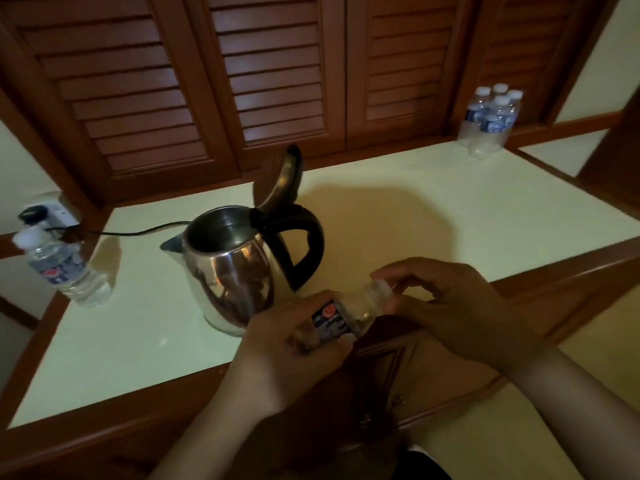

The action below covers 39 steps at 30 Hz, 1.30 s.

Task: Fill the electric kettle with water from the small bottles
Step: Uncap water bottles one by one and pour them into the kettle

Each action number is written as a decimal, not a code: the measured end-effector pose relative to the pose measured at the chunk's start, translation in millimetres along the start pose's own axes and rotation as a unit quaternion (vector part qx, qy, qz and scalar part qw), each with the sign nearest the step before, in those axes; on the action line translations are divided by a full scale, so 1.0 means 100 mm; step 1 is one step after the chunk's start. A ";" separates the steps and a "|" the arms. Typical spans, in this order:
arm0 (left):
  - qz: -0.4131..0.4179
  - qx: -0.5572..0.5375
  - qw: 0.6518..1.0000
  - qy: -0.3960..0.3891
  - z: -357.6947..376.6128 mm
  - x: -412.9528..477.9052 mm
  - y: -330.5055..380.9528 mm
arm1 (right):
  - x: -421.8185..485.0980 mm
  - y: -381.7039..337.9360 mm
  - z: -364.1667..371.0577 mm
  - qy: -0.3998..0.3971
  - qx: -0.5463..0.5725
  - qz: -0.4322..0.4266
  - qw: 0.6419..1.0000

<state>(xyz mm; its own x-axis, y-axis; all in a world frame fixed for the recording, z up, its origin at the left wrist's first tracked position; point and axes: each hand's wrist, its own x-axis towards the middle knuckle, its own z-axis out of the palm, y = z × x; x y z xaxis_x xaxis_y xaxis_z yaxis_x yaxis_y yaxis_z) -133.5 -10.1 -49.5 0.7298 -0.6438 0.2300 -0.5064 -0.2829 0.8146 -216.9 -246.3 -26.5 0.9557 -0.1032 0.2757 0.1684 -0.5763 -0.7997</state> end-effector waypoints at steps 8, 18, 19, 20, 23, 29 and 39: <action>-0.145 -0.288 0.936 -0.143 0.47 0.68 0.37 | -0.03 0.22 -0.78 0.016 0.060 -0.036 0.997; -0.260 -0.571 0.601 -0.496 1.42 2.01 0.54 | 0.31 0.80 -2.02 0.006 -0.028 -0.064 0.998; -0.255 -0.573 0.591 -0.508 1.53 2.13 0.62 | 0.35 0.86 -2.16 0.021 -0.079 -0.081 0.993; -0.251 -0.567 0.597 -0.510 1.63 2.25 0.70 | 0.40 0.92 -2.28 0.035 -0.127 -0.105 0.986; -0.188 -0.487 0.739 -0.426 1.94 2.64 0.95 | 0.58 1.17 -2.64 0.064 -0.207 -0.147 0.965; 0.177 -0.059 0.979 -0.080 2.51 3.18 1.29 | 0.84 1.75 -3.29 0.114 -0.212 -0.018 0.970; 0.050 0.091 0.992 -0.079 3.31 3.96 1.21 | 1.28 2.39 -3.82 0.170 -0.199 0.084 0.962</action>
<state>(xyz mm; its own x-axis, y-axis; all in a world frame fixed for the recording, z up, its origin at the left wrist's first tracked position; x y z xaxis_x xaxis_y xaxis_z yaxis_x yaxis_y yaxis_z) -58.1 -534.8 -36.6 0.5987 -0.7739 0.2064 -0.6568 -0.3269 0.6796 -146.1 -707.0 21.8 0.8162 -0.4418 0.3724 -0.1519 -0.7859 -0.5994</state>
